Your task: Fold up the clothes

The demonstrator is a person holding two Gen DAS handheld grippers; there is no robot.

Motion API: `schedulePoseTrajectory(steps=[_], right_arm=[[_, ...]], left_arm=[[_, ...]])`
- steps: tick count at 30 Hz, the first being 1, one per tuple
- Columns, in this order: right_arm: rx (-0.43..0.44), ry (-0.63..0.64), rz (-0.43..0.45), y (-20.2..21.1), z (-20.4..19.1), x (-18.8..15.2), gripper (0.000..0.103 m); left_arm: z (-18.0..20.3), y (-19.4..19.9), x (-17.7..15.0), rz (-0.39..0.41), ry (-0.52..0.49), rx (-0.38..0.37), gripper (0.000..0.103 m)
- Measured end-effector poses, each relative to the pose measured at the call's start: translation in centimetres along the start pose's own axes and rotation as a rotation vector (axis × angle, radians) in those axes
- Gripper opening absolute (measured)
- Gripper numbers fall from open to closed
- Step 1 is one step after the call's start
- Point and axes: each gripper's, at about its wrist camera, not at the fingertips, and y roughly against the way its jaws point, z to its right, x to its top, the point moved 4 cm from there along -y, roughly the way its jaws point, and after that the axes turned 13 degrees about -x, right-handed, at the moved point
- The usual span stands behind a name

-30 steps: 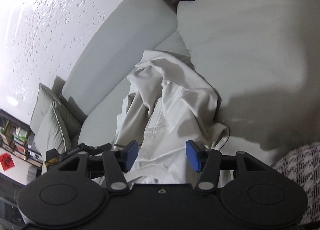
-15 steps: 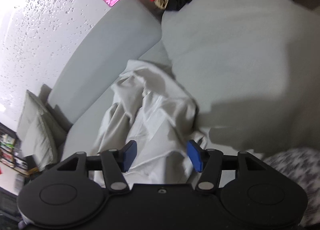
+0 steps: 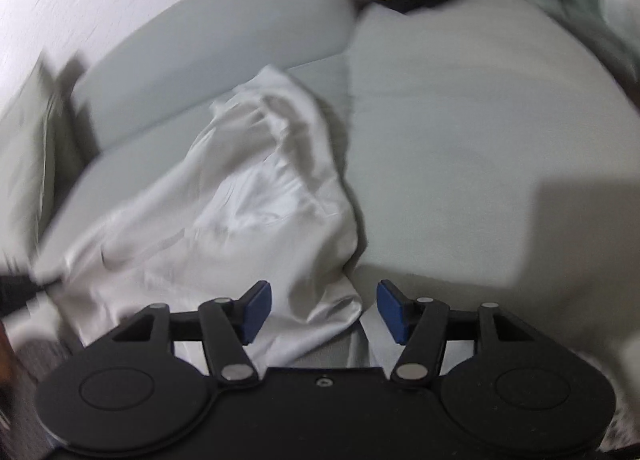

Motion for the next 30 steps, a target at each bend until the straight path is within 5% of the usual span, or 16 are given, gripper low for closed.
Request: schedulePoseTrajectory(steps=[5,7,9,12,15,19,23,27,29,30], right_arm=[[-0.069,0.292,0.088,-0.4,-4.5,-0.8,0.061],[-0.100,0.420,0.118,-1.0,-6.7,-1.0,0.054],[-0.152,0.484,0.130,-2.0,-7.7,-0.7,0.013],[-0.165,0.252,0.164,-1.8,-5.5,2.1,0.002],[-0.214,-0.107,0.175,-0.9,0.6,5.2,0.002],[-0.230,-0.431,0.039,-1.9,7.6,4.6,0.002],[-0.164,-0.493,-0.012,-2.7,9.0,3.0,0.010],[-0.082,-0.538,-0.022,-1.5,8.9,2.6,0.048],[-0.048,-0.553,-0.038,-0.7,9.1,2.2,0.053],[-0.023,-0.563,-0.051,-0.2,9.3,1.7,0.053]], left_arm=[[0.6,0.0,-0.2,-0.010,-0.051,0.023,0.004],[0.6,0.0,-0.4,-0.015,-0.055,0.027,0.005],[0.5,0.0,-0.5,-0.021,-0.057,0.031,0.005],[0.5,-0.2,-0.6,-0.028,-0.052,0.032,0.005],[0.3,-0.2,-0.6,-0.034,-0.039,0.028,0.005],[0.4,-0.6,-0.7,-0.070,-0.039,0.020,0.003],[0.4,-1.0,-0.9,-0.098,-0.038,0.024,0.003],[0.4,-1.2,-1.2,-0.122,-0.025,0.002,0.005],[0.5,-0.9,-1.7,-0.155,-0.009,-0.029,0.025],[0.5,-0.6,-2.1,-0.161,0.004,-0.055,0.027]])
